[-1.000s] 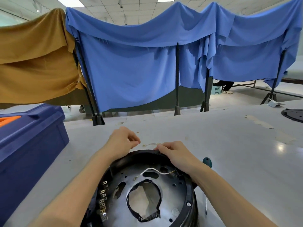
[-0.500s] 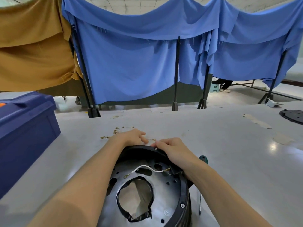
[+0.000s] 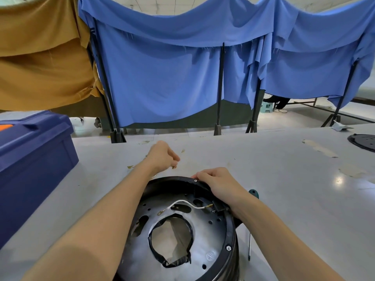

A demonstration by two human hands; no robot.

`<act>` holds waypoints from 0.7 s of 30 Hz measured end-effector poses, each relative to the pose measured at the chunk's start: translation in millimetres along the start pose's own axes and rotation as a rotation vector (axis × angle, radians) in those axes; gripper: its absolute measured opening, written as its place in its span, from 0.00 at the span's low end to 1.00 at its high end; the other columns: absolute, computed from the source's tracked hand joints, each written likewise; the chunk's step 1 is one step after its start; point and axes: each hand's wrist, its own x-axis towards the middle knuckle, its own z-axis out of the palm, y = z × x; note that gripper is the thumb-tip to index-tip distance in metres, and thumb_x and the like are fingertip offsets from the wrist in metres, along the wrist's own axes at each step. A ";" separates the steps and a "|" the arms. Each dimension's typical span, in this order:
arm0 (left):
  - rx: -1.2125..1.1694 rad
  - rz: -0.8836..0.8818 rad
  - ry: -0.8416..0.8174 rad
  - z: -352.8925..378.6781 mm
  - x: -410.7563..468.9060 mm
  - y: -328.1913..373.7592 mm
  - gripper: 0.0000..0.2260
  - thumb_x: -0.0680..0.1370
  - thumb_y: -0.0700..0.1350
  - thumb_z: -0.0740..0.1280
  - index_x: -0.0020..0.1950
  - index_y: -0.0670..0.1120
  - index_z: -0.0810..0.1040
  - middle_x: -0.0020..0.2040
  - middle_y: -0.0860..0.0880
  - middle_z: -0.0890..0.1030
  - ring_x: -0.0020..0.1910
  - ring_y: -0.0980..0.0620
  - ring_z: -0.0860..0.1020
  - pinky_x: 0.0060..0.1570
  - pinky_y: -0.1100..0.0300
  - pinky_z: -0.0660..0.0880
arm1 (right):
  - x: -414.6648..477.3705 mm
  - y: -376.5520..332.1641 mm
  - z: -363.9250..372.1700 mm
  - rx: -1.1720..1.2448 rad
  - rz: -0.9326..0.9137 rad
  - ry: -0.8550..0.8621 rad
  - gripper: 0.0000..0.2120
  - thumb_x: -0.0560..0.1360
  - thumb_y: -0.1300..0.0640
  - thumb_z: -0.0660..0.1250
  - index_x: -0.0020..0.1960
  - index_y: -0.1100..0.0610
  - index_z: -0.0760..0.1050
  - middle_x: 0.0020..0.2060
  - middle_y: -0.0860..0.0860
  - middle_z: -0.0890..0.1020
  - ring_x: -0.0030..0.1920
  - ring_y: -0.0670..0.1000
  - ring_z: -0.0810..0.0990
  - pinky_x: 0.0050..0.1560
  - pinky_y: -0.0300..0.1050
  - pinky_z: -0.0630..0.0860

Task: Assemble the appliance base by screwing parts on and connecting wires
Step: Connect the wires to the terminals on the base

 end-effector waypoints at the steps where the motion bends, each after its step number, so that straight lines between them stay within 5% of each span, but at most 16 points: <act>1: -0.091 -0.007 0.030 -5.6 -3.8 4.9 0.06 0.72 0.32 0.72 0.46 0.40 0.85 0.45 0.44 0.84 0.49 0.50 0.79 0.51 0.58 0.74 | -0.2 0.1 -0.4 -0.005 -0.004 0.000 0.14 0.79 0.58 0.62 0.44 0.62 0.84 0.38 0.60 0.84 0.35 0.51 0.81 0.39 0.42 0.77; 4: -0.359 0.020 -0.024 -19.4 -25.0 19.0 0.05 0.71 0.33 0.74 0.42 0.42 0.85 0.35 0.48 0.84 0.43 0.52 0.81 0.43 0.63 0.73 | -0.6 0.2 -1.4 -0.008 -0.023 -0.018 0.14 0.80 0.56 0.62 0.47 0.61 0.84 0.39 0.58 0.85 0.36 0.50 0.81 0.39 0.40 0.77; 7: -0.544 0.043 -0.060 -21.0 -52.9 24.9 0.06 0.70 0.33 0.75 0.43 0.43 0.84 0.36 0.48 0.85 0.39 0.54 0.83 0.39 0.63 0.75 | -2.3 -0.1 -2.1 0.022 -0.101 -0.037 0.14 0.81 0.51 0.63 0.50 0.58 0.84 0.41 0.51 0.87 0.41 0.48 0.85 0.42 0.35 0.79; 15: -0.698 -0.012 0.091 -3.1 -89.1 20.3 0.11 0.70 0.31 0.74 0.41 0.43 0.75 0.37 0.47 0.83 0.36 0.52 0.80 0.34 0.65 0.75 | -5.4 0.3 -0.8 0.051 -0.246 -0.066 0.06 0.76 0.57 0.71 0.46 0.57 0.86 0.40 0.54 0.87 0.44 0.52 0.86 0.49 0.43 0.81; 21: -0.810 -0.025 0.117 -2.3 -88.9 19.8 0.12 0.69 0.31 0.75 0.39 0.43 0.74 0.32 0.51 0.82 0.27 0.61 0.78 0.28 0.69 0.72 | -4.8 2.2 -1.0 0.074 -0.242 -0.086 0.03 0.73 0.60 0.74 0.42 0.58 0.86 0.41 0.54 0.87 0.43 0.51 0.86 0.48 0.39 0.80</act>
